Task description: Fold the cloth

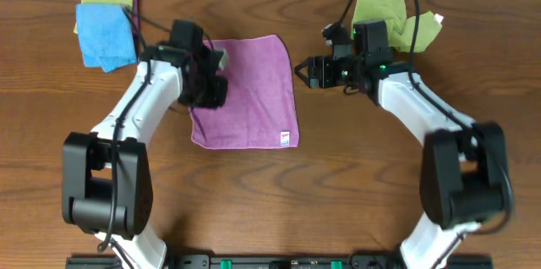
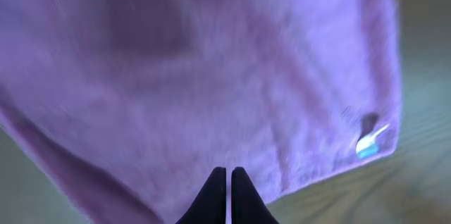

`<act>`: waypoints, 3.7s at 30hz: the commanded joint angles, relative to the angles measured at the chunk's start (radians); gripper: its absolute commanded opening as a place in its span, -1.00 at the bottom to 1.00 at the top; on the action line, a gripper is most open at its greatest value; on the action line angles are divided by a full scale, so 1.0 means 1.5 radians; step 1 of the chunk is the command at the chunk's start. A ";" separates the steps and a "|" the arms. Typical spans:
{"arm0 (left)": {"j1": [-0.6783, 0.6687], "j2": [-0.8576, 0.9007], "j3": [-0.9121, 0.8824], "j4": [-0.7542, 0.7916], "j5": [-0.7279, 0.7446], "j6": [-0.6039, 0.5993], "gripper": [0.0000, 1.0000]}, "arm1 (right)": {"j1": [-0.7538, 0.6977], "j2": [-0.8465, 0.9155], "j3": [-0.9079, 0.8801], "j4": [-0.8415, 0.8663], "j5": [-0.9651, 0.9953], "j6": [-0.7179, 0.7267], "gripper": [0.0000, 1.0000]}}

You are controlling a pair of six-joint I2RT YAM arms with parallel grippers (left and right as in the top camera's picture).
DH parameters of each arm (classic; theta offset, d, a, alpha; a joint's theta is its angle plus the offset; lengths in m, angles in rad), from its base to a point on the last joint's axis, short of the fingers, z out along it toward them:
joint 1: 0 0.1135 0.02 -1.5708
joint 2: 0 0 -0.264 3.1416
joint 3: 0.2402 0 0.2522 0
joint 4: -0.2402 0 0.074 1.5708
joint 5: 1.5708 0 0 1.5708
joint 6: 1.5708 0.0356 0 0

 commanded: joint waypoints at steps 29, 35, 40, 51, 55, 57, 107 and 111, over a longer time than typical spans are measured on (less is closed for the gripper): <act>-0.006 0.009 -0.070 0.022 0.012 -0.051 -0.88 | 0.015 0.257 0.126 0.156 -0.132 0.198 0.42; -0.006 0.009 -0.070 0.026 0.012 -0.051 -0.88 | 0.039 0.290 0.137 0.249 -0.157 0.276 0.42; -0.006 0.009 -0.070 0.030 0.012 -0.051 -0.89 | 0.049 0.317 0.185 0.277 -0.158 0.307 0.42; -0.006 0.009 -0.070 0.031 0.001 -0.050 -0.88 | 0.038 0.346 0.325 0.279 -0.145 0.317 0.39; -0.006 0.010 -0.070 0.031 -0.033 -0.051 -0.88 | 0.028 0.346 0.351 0.279 -0.164 0.318 0.35; -0.006 0.010 -0.070 0.031 -0.053 -0.051 -0.88 | 0.024 0.346 0.360 0.279 -0.178 0.318 0.33; -0.004 0.010 -0.151 0.006 -0.313 -0.084 -0.88 | 0.105 0.401 0.679 -0.362 0.264 -0.138 -0.97; -0.004 0.010 -0.151 0.005 -0.315 -0.088 -0.88 | 0.105 0.423 0.679 -0.367 0.264 -0.142 -0.97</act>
